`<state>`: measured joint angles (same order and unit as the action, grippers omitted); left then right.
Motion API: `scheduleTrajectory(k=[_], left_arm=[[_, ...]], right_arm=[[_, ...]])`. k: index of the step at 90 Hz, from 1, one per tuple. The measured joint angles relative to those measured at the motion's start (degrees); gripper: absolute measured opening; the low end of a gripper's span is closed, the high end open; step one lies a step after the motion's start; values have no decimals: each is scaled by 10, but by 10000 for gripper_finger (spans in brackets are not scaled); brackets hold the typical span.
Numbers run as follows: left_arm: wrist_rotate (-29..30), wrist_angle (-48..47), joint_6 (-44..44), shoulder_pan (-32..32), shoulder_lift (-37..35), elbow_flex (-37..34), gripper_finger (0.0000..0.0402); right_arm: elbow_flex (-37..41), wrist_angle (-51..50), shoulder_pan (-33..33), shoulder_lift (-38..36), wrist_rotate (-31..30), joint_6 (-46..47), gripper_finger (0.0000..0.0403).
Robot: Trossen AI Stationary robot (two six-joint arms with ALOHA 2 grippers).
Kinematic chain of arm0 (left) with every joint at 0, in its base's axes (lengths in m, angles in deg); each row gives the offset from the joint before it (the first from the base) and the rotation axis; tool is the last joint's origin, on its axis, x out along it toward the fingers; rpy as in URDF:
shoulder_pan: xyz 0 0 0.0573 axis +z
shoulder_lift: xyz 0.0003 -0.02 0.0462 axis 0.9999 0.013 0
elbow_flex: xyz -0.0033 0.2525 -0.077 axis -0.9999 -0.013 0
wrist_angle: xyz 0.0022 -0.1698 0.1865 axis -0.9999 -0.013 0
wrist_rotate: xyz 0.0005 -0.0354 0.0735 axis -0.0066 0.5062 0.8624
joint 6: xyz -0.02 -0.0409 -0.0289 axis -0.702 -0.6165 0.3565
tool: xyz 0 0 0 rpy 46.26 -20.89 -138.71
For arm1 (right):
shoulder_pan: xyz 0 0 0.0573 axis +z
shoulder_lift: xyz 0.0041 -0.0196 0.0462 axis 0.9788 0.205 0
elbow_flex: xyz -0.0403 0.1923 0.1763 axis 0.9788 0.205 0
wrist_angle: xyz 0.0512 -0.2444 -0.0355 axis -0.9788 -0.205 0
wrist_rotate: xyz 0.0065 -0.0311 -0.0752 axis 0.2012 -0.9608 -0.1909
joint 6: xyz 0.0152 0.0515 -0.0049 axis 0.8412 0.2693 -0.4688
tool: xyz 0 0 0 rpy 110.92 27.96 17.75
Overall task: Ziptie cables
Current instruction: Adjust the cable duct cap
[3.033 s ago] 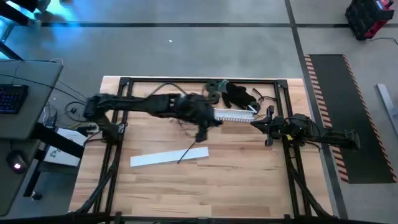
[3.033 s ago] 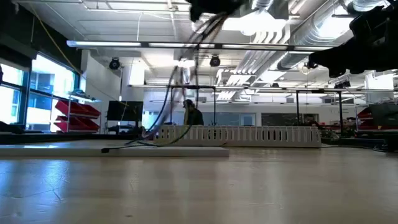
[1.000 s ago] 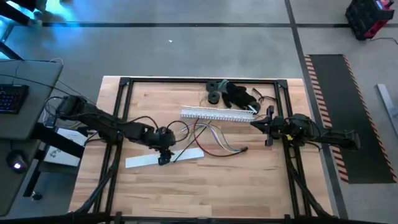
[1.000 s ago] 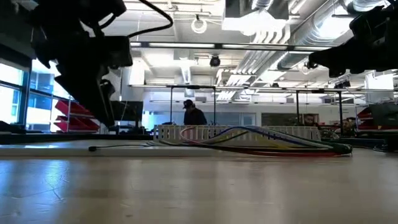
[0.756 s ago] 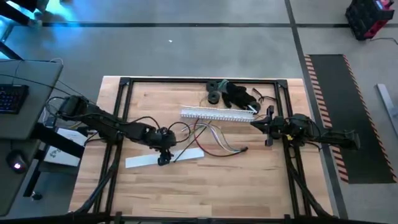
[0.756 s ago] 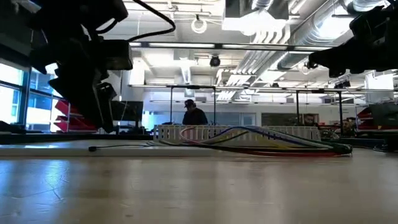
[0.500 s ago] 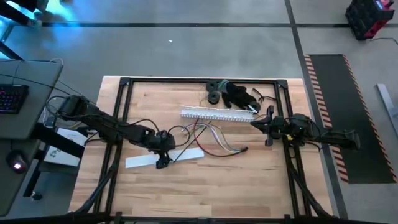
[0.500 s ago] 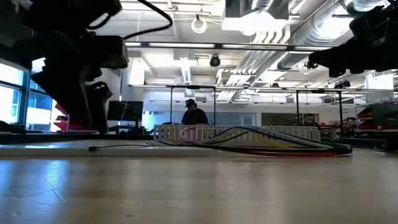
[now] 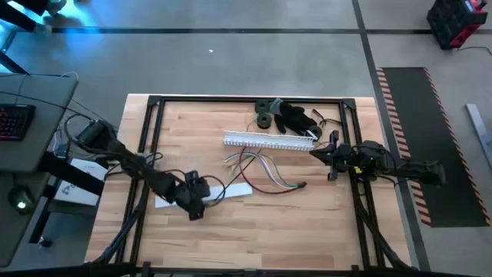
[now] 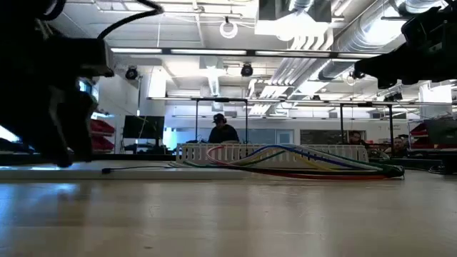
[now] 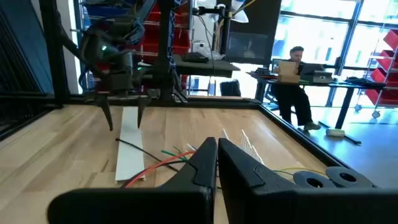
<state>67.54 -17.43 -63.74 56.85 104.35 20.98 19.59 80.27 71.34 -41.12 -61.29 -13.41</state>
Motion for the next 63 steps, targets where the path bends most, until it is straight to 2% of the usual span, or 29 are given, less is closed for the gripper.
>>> scheduleTrajectory(k=[23, 43, 63], left_arm=[[110, -4, -129, -22, 62, 3, 289], [119, -4, -192, -19, 76, 2, 280], [121, -4, -361, -15, 73, 4, 243]], right_arm=[[0, 0, 0, 0, 0, 0, 0], [0, 0, 0, 0, 0, 0, 0], [0, 0, 0, 0, 0, 0, 0]])
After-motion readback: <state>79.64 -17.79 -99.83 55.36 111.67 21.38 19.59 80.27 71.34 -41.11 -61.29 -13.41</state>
